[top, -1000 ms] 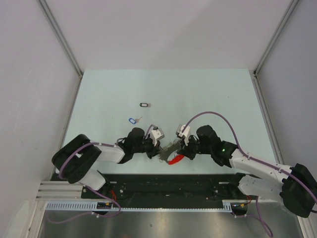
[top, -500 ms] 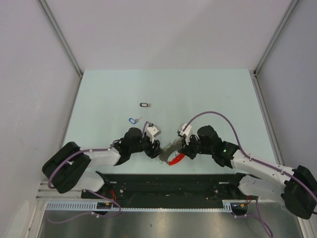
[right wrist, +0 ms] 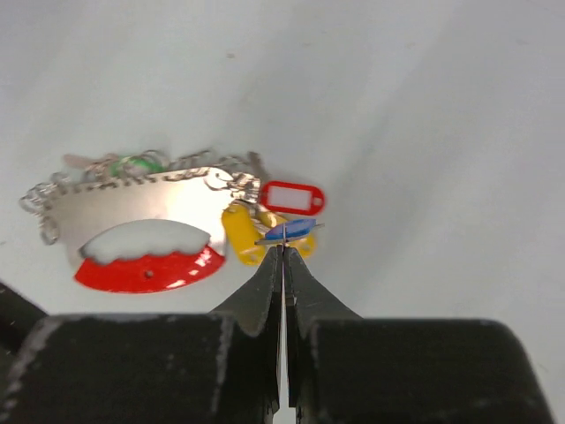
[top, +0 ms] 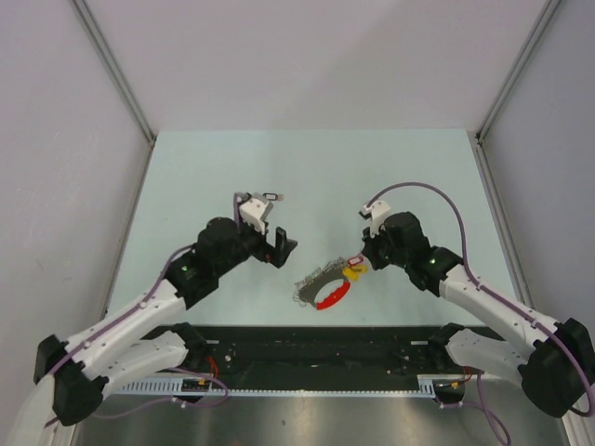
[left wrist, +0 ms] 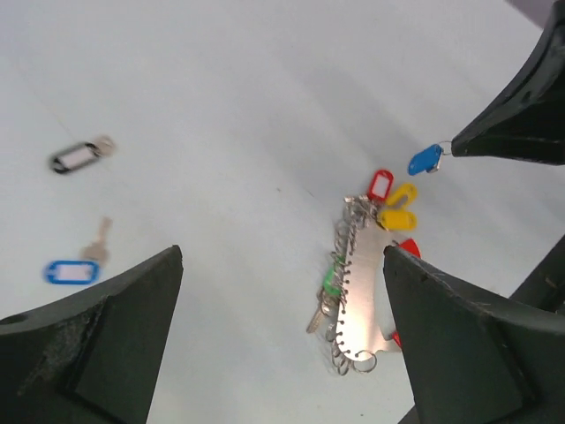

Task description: Put the keys on the keyring

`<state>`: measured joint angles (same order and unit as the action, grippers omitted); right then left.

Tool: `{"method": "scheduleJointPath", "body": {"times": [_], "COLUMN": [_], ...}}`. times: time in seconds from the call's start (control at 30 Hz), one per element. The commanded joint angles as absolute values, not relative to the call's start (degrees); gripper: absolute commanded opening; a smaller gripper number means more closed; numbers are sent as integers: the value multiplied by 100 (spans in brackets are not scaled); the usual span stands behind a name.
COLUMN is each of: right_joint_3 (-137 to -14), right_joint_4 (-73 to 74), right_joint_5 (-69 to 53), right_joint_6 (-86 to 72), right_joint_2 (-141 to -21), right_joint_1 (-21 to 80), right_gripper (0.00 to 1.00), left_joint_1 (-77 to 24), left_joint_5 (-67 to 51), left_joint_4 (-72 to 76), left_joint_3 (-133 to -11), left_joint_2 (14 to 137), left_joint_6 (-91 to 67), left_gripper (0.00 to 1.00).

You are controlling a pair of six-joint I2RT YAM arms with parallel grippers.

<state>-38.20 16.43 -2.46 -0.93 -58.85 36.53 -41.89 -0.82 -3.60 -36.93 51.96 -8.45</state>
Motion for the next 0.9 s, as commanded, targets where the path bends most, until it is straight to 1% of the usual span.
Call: {"method": "scheduleJointPath", "body": {"times": [0.0,0.07,0.17,0.3,0.33,0.5,0.53,0.63,0.77,0.87], "right_joint_3": [-4341,-4464,-4833,-5474,-5606,-6301,-6371,-6679,-6969,-7189], "right_joint_4": [2547,2636,2970,3733,3857,4341,4377,4403,3956,3675], "right_joint_5": [517,553,966,1448,1528,1582,1626,1679,1469,1240], "right_joint_6": [-272,-307,-141,263,438,895,983,1344,1713,2012], "right_joint_2": [-6029,-6047,-6283,-7038,-7475,-8576,-8909,-9368,-10052,-10326], "right_joint_1": [3210,3033,2866,2778,2777,2821,2900,2997,3155,3234], "right_gripper": [0,0,0,0,0,0,0,0,0,0], "left_joint_1": [-4192,-4184,-4184,-4175,-4175,-4175,-4166,-4166,-4166,-4149], "left_joint_5": [746,878,1089,1450,1520,1608,1678,1872,1898,1916], "left_joint_4": [-2073,-2232,-2224,-2197,-2180,-2004,-2013,-1952,-1899,-1898], "left_joint_3": [-4499,-4561,-4413,-4096,-4026,-3718,-3709,-3665,-3577,-3560], "left_joint_2": [4624,4325,3982,3666,3613,3340,3322,3173,3041,3032], "left_joint_6": [-231,-19,429,685,703,738,738,738,738,756], "left_gripper": [100,100,100,100,100,100,100,100,100,100]}}
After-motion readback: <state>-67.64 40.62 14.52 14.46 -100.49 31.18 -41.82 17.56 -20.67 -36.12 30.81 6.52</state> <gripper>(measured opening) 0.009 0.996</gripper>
